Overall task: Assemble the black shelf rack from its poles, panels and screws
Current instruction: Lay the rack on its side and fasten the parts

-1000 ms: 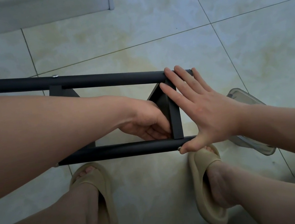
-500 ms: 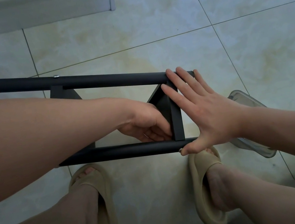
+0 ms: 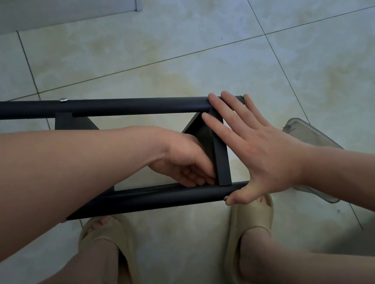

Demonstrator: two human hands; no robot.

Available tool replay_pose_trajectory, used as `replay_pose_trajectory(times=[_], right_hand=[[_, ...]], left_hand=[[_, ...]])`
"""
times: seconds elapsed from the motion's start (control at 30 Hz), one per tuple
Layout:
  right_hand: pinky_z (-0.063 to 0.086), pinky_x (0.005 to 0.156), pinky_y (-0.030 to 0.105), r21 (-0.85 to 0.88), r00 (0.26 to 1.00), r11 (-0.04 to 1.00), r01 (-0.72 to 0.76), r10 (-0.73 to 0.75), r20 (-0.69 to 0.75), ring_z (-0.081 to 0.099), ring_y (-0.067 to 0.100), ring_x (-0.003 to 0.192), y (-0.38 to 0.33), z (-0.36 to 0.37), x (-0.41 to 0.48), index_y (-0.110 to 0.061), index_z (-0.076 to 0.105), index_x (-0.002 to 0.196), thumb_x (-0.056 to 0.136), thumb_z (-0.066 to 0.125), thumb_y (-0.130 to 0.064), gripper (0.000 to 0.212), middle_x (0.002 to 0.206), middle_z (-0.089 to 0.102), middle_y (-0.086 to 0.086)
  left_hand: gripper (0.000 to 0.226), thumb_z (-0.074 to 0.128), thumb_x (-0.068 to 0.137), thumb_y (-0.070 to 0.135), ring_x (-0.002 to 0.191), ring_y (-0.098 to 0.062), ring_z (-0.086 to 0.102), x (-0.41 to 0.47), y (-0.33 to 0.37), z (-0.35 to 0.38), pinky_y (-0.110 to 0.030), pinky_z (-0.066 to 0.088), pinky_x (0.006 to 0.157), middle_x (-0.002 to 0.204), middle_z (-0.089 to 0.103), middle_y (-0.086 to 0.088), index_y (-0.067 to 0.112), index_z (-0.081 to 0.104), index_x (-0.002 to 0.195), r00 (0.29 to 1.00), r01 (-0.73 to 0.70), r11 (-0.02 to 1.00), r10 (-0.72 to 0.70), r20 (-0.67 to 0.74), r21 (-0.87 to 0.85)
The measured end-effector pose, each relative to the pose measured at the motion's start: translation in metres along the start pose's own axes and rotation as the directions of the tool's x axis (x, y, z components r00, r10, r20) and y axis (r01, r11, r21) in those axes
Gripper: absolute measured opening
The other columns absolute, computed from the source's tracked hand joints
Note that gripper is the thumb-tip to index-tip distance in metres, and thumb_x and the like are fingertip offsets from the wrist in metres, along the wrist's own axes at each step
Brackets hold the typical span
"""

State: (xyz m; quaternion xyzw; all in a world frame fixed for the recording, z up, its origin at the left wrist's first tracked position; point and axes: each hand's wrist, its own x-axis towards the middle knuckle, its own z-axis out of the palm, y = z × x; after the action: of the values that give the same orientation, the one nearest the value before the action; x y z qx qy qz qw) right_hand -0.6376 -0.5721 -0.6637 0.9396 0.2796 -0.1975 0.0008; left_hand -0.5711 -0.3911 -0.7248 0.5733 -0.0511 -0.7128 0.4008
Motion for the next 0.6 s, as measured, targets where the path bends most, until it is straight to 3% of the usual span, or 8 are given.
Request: replay_pose_trajectory(times=[0.27, 0.43, 0.6], right_hand=[[0.005, 0.122, 0.065, 0.02, 1.0, 0.999, 0.029, -0.029, -0.006, -0.013, 0.041, 0.155, 0.007, 0.004, 0.003, -0.006, 0.003, 0.162, 0.066, 0.047, -0.095, 0.138, 0.168, -0.01, 0.021], [0.008, 0.121, 0.068, 0.017, 0.999, 0.999, 0.032, -0.032, -0.004, -0.009, 0.044, 0.155, 0.005, 0.005, 0.002, -0.004, 0.006, 0.161, 0.066, 0.049, -0.094, 0.138, 0.168, -0.006, 0.024], [0.007, 0.121, 0.068, 0.014, 1.0, 1.0, 0.023, -0.024, 0.014, -0.01, 0.043, 0.154, 0.006, 0.004, 0.004, -0.004, 0.005, 0.161, 0.065, 0.05, -0.095, 0.14, 0.167, -0.007, 0.024]], left_hand=[[0.014, 0.062, 0.089, -0.004, 0.079, -0.015, 0.063, 0.01, 0.0, -0.009, -0.029, 0.052, 0.085, 0.081, 0.072, -0.004, 0.007, 0.07, 0.093, 0.994, 0.003, 0.998, 0.003, 0.106, -0.057], [0.012, 0.061, 0.094, 0.009, 0.077, -0.011, 0.063, 0.012, 0.007, -0.014, -0.025, 0.053, 0.078, 0.081, 0.075, 0.001, 0.011, 0.071, 0.101, 0.986, 0.053, 0.996, -0.063, 0.154, 0.069], [0.011, 0.063, 0.092, 0.002, 0.071, -0.01, 0.061, 0.013, 0.005, -0.011, -0.023, 0.052, 0.073, 0.078, 0.073, -0.002, 0.009, 0.071, 0.094, 0.988, 0.037, 0.999, -0.039, 0.147, 0.016]])
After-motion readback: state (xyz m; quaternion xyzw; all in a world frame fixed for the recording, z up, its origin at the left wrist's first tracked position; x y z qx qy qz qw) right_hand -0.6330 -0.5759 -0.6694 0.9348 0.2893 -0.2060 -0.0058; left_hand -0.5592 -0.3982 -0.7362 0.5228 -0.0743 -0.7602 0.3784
